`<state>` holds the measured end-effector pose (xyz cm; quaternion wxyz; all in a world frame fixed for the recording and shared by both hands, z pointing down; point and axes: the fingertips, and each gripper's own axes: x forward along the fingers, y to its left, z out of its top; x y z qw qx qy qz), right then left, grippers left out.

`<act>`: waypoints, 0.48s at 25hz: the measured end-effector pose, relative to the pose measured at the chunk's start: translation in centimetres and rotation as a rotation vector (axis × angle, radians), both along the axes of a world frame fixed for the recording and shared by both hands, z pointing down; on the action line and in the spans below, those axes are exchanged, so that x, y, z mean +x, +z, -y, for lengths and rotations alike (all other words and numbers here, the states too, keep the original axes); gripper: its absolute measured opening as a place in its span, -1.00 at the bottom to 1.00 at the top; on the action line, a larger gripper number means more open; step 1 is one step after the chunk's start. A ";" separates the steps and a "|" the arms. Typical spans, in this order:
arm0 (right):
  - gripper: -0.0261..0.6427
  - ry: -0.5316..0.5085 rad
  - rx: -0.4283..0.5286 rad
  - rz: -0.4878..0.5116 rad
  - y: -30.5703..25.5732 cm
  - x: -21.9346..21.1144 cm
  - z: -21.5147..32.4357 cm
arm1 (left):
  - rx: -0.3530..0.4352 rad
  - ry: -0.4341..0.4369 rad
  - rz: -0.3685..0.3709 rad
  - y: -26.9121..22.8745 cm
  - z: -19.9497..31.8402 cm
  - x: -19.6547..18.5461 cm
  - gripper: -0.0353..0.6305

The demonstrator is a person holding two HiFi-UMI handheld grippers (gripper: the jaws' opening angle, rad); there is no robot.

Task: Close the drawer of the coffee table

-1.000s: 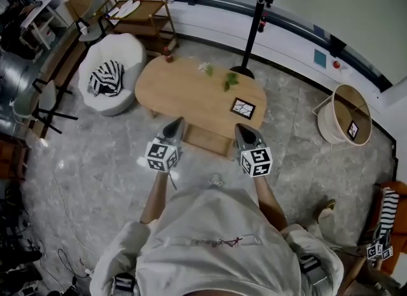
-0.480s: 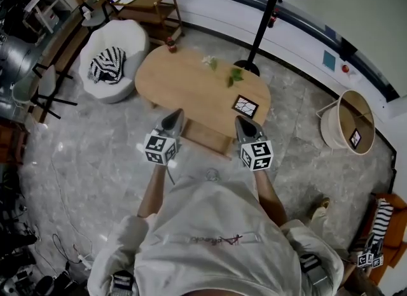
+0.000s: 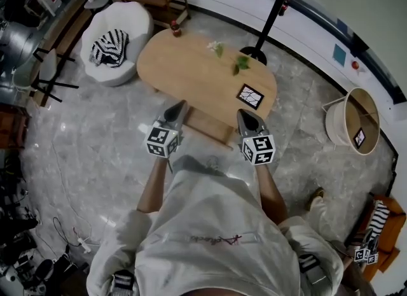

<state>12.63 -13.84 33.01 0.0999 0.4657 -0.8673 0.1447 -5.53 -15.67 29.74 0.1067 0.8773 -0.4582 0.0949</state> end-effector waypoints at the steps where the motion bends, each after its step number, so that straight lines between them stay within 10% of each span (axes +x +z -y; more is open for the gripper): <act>1: -0.91 -0.003 -0.002 0.001 0.2 -0.1 0.1 | -0.001 0.000 0.001 0.1 0.1 0.1 -0.89; 12: -0.91 0.019 -0.040 0.005 3.9 0.6 1.1 | -0.051 -0.056 -0.003 3.8 1.2 -1.5 -0.89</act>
